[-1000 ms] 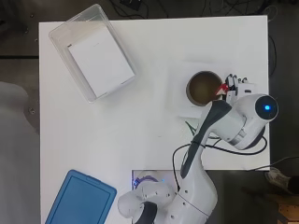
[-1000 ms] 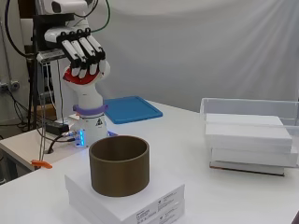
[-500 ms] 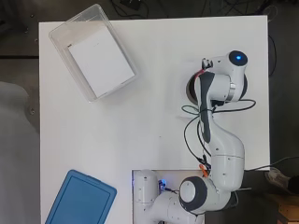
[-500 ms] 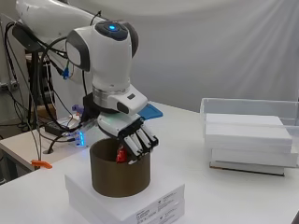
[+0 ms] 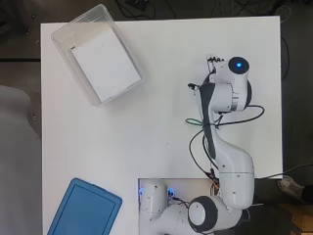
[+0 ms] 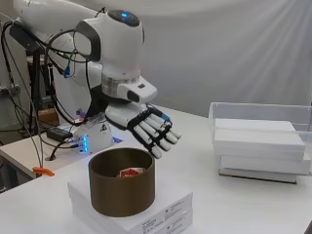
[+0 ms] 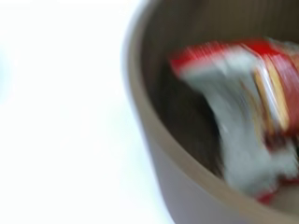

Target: Teleoperate dual arm-hand system to remove items from a box

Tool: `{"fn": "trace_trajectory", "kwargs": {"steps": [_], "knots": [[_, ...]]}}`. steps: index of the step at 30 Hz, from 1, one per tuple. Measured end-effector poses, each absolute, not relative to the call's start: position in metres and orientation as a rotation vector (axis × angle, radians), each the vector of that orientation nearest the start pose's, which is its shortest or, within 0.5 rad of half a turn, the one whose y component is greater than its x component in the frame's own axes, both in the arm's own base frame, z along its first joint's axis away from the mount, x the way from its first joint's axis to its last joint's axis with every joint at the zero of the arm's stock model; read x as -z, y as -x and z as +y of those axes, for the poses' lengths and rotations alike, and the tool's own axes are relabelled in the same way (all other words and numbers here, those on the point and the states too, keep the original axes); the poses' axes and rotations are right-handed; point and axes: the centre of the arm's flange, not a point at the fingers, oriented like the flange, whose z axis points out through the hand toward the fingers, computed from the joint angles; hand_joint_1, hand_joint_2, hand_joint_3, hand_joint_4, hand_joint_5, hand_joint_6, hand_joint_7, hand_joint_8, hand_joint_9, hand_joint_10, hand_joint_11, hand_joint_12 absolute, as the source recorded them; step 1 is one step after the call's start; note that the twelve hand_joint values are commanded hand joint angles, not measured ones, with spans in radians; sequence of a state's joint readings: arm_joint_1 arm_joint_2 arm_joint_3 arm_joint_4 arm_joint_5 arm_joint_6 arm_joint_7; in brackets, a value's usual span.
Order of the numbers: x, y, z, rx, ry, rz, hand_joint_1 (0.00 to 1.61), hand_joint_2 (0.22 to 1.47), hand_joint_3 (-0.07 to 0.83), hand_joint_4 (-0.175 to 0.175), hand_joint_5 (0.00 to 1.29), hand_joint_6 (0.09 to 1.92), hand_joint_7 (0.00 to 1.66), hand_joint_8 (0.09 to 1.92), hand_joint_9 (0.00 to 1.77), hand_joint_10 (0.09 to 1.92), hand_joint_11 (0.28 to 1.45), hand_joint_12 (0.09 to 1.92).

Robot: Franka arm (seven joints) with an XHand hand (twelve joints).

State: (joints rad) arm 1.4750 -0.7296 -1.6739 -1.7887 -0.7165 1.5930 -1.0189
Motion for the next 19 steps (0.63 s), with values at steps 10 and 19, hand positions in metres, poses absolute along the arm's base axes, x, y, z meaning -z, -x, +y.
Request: {"fn": "trace_trajectory", "kwargs": {"steps": [10, 19], "knots": [[-0.522, -0.464, -0.187, -0.051, 2.722, -1.702, 0.00, 0.86, 0.009, -0.017, 0.14, 0.09, 0.22, 0.09, 0.36, 0.09, 0.50, 0.09], [-0.600, -0.371, -0.027, 0.130, 2.634, -1.944, 0.00, 0.86, 0.005, -0.015, 0.15, 0.09, 0.21, 0.09, 0.32, 0.09, 0.46, 0.09]]}}
